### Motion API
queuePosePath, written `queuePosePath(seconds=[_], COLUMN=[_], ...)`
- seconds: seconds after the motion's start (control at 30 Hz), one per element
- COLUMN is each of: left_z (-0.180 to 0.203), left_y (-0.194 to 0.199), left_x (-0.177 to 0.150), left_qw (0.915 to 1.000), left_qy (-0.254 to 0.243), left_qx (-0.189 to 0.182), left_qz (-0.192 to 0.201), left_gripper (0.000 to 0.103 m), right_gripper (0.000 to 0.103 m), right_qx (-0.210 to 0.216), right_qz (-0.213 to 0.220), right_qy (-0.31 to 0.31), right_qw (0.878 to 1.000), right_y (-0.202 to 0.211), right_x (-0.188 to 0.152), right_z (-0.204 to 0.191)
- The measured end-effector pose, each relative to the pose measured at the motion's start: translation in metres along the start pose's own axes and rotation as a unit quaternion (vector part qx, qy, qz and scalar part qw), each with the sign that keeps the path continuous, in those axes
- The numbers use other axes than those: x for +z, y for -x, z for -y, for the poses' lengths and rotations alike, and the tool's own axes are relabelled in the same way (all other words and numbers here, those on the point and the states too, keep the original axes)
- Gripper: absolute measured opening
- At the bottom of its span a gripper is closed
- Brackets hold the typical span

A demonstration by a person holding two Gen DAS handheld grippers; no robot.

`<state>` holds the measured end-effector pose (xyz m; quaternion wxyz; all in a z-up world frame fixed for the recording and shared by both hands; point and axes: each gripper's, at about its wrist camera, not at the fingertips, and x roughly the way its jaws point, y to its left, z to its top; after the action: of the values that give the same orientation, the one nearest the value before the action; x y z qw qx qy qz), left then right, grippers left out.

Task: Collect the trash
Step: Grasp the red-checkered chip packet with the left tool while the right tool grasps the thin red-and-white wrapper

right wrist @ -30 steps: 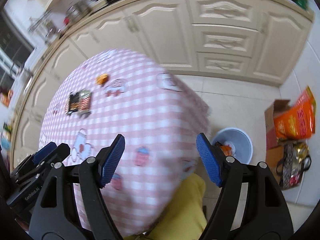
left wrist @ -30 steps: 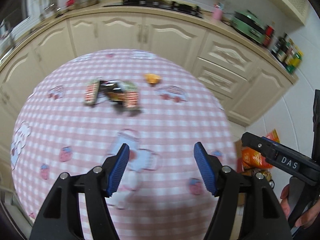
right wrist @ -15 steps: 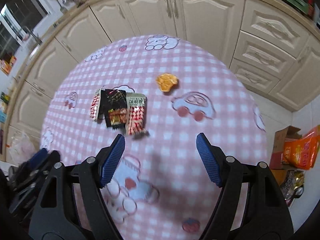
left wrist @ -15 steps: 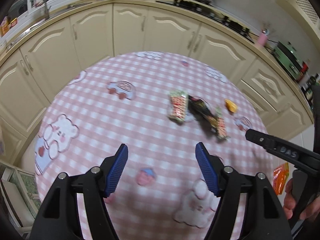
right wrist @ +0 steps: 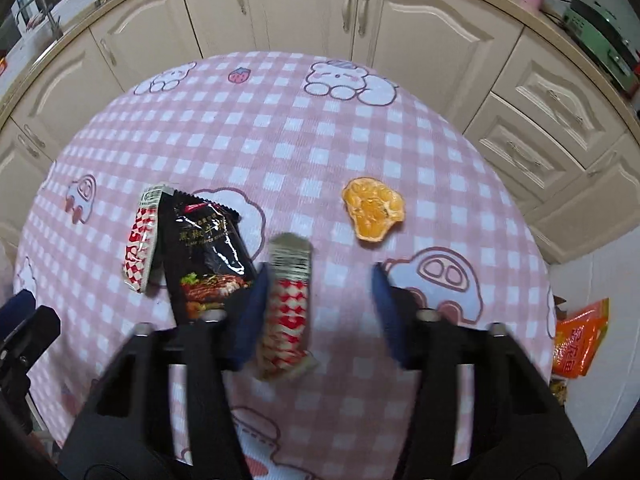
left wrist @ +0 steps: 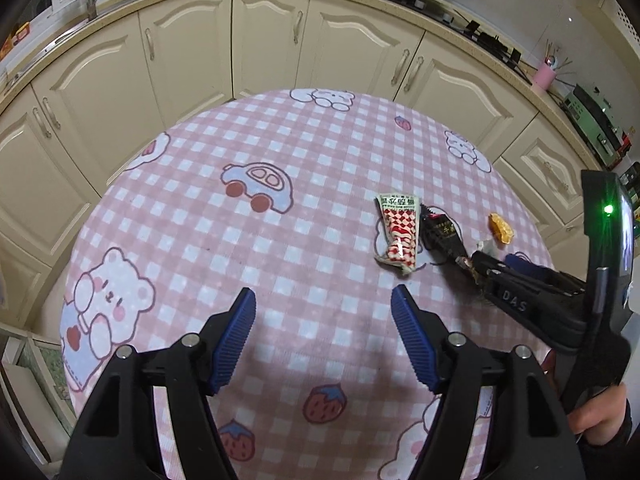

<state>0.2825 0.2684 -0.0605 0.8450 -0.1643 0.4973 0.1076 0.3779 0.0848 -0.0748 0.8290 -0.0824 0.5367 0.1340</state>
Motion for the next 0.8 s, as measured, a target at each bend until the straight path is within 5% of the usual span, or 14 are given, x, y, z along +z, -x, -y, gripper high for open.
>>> queuePosePath(seconds=[0.1, 0.47, 0.7, 0.77, 0.8], left_z=[0.005, 0.046, 0.063, 0.065, 0.067], left_y=[-0.006, -0.036, -0.084, -0.086, -0.085], left_x=[0.004, 0.025, 0.045, 0.044, 0.043], left_qw=[1.0, 0.9983, 0.9958, 0.995, 0.9941], left_qy=[-0.006, -0.042, -0.049, -0.061, -0.071], left_qx=[-0.002, -0.006, 0.044, 0.067, 0.076], left_qz=[-0.007, -0.04, -0.063, -0.042, -0.029], left_gripper=[0.069, 0.077, 0.077, 0.067, 0.053], right_gripper=[0.01, 0.009, 0.009, 0.009, 0.009], right_qx=[0.01, 0.072, 0.085, 0.088, 0.089], right_qz=[0.015, 0.033, 0.049, 0.048, 0.046], right_qy=[0.005, -0.034, -0.061, -0.064, -0.066], right_qw=[1.0, 0.996, 0.993, 0.993, 0.993], right_y=[0.002, 0.027, 0.038, 0.038, 0.037], right_x=[0.0, -0.003, 0.001, -0.003, -0.003], right_z=[0.001, 0.041, 0.069, 0.075, 0.078])
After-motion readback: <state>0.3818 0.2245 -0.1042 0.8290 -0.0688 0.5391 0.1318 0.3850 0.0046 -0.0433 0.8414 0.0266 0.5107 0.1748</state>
